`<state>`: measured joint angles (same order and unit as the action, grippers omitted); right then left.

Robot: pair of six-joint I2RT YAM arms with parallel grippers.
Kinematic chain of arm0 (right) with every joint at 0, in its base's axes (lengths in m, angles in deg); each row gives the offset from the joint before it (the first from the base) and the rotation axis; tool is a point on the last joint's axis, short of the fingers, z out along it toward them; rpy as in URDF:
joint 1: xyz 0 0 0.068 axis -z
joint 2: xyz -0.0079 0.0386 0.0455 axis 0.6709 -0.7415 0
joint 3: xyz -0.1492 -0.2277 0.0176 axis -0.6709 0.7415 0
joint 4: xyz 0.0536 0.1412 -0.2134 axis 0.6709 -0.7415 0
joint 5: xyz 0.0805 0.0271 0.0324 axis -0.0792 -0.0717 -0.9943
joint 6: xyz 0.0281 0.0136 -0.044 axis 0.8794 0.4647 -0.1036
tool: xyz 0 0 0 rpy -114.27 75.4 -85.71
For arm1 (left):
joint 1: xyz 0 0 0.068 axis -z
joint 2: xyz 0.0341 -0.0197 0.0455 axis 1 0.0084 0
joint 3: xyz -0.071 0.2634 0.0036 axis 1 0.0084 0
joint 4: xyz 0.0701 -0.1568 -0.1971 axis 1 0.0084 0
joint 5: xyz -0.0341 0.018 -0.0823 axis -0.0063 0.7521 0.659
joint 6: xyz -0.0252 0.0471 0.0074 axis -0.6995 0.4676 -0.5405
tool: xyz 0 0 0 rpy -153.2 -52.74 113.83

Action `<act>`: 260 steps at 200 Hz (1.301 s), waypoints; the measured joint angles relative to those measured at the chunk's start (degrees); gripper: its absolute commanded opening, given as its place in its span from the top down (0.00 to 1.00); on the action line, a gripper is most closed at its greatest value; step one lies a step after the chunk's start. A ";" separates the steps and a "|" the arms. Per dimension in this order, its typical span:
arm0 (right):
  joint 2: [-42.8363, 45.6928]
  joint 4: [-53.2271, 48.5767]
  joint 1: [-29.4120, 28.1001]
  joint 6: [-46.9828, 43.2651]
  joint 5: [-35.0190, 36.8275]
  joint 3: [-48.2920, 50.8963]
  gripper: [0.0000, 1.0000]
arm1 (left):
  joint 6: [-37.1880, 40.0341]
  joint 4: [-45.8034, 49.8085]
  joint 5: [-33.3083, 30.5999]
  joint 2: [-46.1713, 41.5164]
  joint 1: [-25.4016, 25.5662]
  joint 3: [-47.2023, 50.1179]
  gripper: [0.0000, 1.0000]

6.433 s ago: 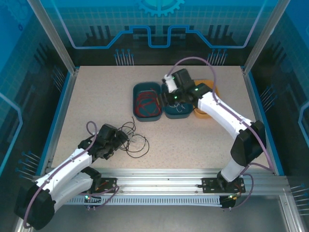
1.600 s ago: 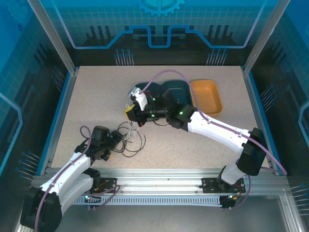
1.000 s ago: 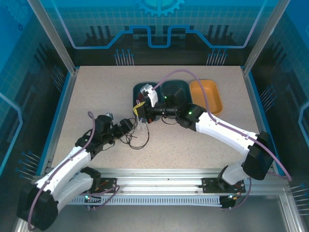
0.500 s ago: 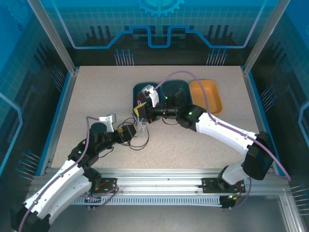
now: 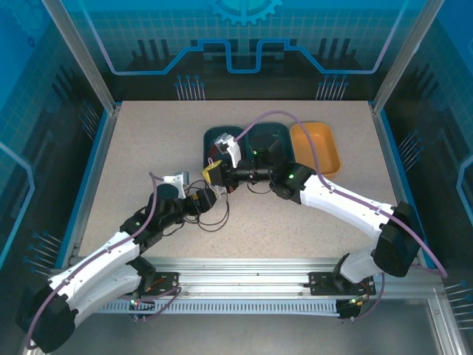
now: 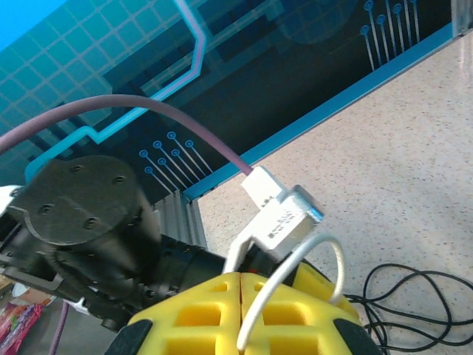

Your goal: Untangle the cables

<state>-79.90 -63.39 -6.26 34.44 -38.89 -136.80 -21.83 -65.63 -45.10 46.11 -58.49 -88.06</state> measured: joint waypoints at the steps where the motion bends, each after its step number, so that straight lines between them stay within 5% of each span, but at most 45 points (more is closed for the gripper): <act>1: 0.00 0.00 -0.04 -0.04 -0.02 0.00 0.99 | -0.11 0.00 -0.07 0.00 0.00 0.04 0.22; 31: 0.00 -0.59 -1.07 -0.61 -0.52 -0.24 0.99 | -2.51 -1.01 -2.82 -1.16 0.02 1.88 0.26; 70: -0.02 -0.92 -1.66 -0.74 -1.38 -1.99 0.99 | -4.83 -2.60 -3.76 -2.64 0.04 3.85 0.15; 166: -1.31 -3.50 -2.32 0.09 0.15 -2.67 1.00 | -6.43 -11.93 -4.39 -11.76 0.17 7.28 0.14; 260: -3.41 -0.85 -4.09 2.23 -5.99 -5.05 1.00 | -11.30 -1.79 -11.89 -4.35 0.22 7.32 0.14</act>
<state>-83.31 -64.24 -10.35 36.67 -44.88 -141.85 -33.13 -67.42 -56.99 41.76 -58.27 -80.74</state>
